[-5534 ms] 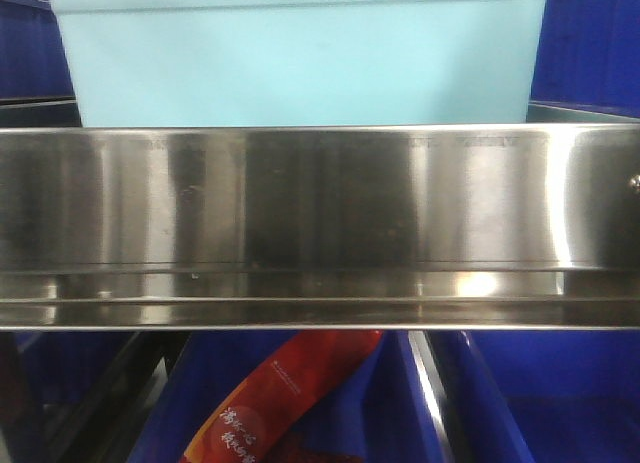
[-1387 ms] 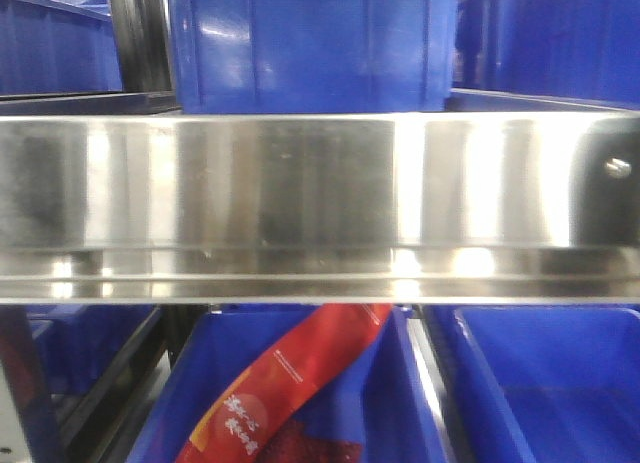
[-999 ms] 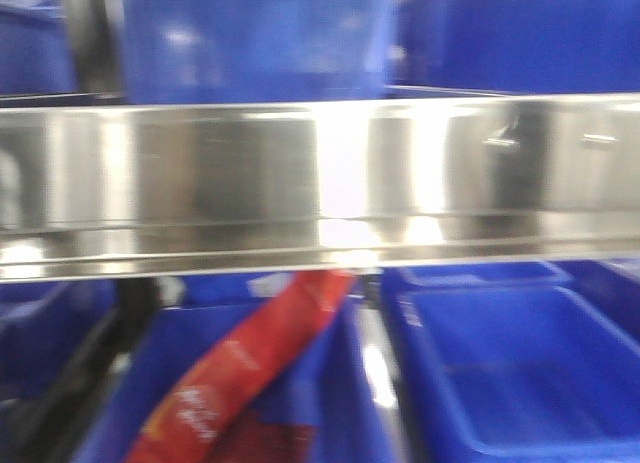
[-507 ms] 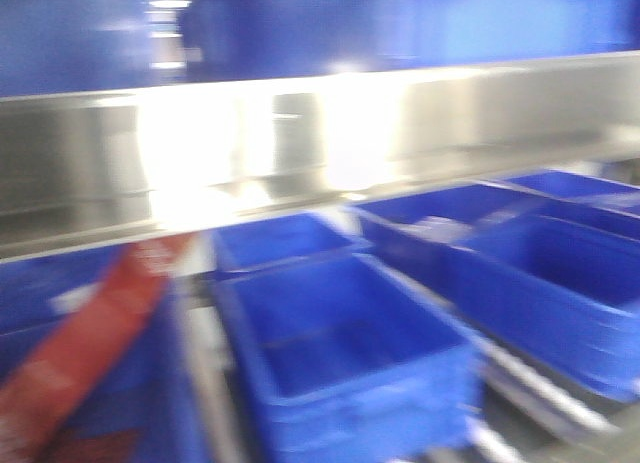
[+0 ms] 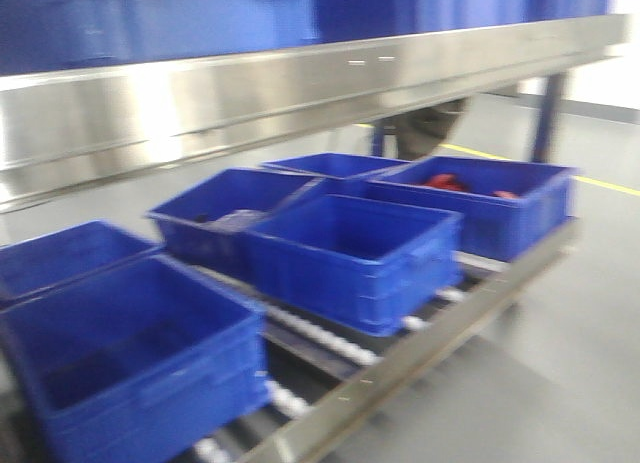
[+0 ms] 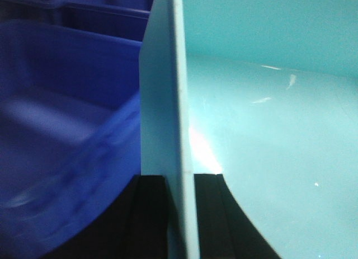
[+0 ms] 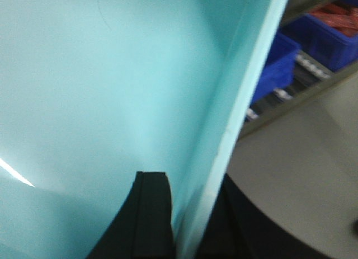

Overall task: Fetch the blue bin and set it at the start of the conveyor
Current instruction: 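Hold the bin in both grippers while the base drives to the conveyor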

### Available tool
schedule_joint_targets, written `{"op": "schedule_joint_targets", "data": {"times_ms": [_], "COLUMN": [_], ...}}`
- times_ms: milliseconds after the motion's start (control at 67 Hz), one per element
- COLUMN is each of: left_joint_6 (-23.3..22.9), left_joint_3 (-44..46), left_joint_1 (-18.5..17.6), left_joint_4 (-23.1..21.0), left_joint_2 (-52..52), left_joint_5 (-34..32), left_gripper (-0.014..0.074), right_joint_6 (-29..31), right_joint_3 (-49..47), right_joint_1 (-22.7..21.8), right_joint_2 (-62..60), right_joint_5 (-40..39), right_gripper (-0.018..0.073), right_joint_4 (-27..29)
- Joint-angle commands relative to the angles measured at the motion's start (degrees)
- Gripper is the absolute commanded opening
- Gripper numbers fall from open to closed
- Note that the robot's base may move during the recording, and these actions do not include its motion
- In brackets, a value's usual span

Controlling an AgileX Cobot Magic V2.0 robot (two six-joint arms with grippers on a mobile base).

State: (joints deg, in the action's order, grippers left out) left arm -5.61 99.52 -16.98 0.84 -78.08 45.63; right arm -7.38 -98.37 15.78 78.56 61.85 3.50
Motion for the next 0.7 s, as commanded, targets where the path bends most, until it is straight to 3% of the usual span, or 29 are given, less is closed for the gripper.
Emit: {"op": "schedule_joint_targets", "data": {"times_ms": [0, 686], "left_joint_6": [-0.6, -0.6], "left_joint_3": [0.6, 0.6], "left_joint_1": [-0.1, -0.1], "left_joint_4": [-0.2, -0.2], "left_joint_2": [1.0, 1.0], "left_joint_5": [-5.0, -5.0], "left_gripper": [-0.0111, -0.0111], "right_joint_6": [2.0, 2.0], "right_joint_3": [-0.5, -0.5], "right_joint_1": [-0.3, -0.3], "right_joint_2": [-0.7, -0.7], "right_joint_5": [0.7, 0.7], "right_gripper": [-0.0151, -0.0151], "right_joint_4": [-2.3, -2.3]}}
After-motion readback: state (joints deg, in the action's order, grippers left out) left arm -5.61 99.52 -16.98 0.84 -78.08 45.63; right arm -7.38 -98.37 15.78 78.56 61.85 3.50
